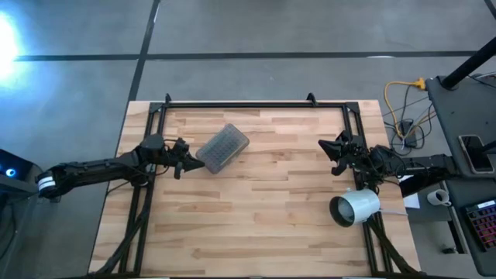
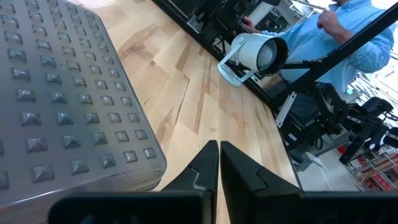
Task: Pick & place school supplies into a supply box
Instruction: Return to Home Position
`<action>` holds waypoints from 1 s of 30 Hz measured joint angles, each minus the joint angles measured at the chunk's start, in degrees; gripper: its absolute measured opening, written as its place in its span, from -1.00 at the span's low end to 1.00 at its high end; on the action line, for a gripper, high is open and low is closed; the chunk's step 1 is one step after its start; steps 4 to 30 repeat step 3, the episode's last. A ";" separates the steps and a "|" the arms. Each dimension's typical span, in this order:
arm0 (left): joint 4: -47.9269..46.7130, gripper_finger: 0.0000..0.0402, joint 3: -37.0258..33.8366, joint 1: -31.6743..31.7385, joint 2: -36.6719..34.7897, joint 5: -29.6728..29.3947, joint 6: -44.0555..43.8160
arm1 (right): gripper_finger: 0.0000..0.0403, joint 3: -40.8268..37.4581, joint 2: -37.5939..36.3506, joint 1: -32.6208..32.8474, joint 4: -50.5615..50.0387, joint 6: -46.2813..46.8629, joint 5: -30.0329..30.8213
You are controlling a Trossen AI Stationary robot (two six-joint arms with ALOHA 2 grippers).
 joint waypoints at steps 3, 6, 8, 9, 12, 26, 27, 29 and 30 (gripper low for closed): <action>0.00 -0.99 -0.03 0.00 0.00 0.00 -0.01 | -0.96 0.00 0.00 0.00 -0.01 0.00 0.00; 0.00 -0.99 -0.03 0.00 0.00 0.00 -0.01 | -0.96 0.00 0.00 0.00 -0.01 0.00 0.00; 0.00 -0.99 -0.03 0.00 0.00 0.00 -0.01 | -0.96 0.00 0.00 0.00 -0.01 0.00 0.00; 0.00 -0.99 -0.03 0.00 0.00 0.00 -0.01 | -0.96 0.00 0.00 0.00 -0.01 0.00 0.00; 0.00 -0.99 -0.03 0.00 0.00 0.00 -0.01 | -0.96 0.00 0.00 0.00 -0.01 0.00 0.00; 0.00 -0.99 -0.03 0.00 0.00 0.00 -0.01 | -0.96 0.00 0.00 0.00 -0.01 0.00 0.00; 0.00 -0.99 -0.03 0.00 0.00 0.00 -0.01 | -0.96 0.00 0.00 0.00 -0.01 0.00 0.00; 0.00 -0.99 -0.03 0.00 0.00 0.00 -0.01 | -0.96 0.00 0.00 0.00 -0.01 0.00 0.00; 0.00 -0.99 -0.03 0.00 0.00 0.00 -0.01 | -0.96 0.00 0.00 0.00 -0.01 0.00 0.00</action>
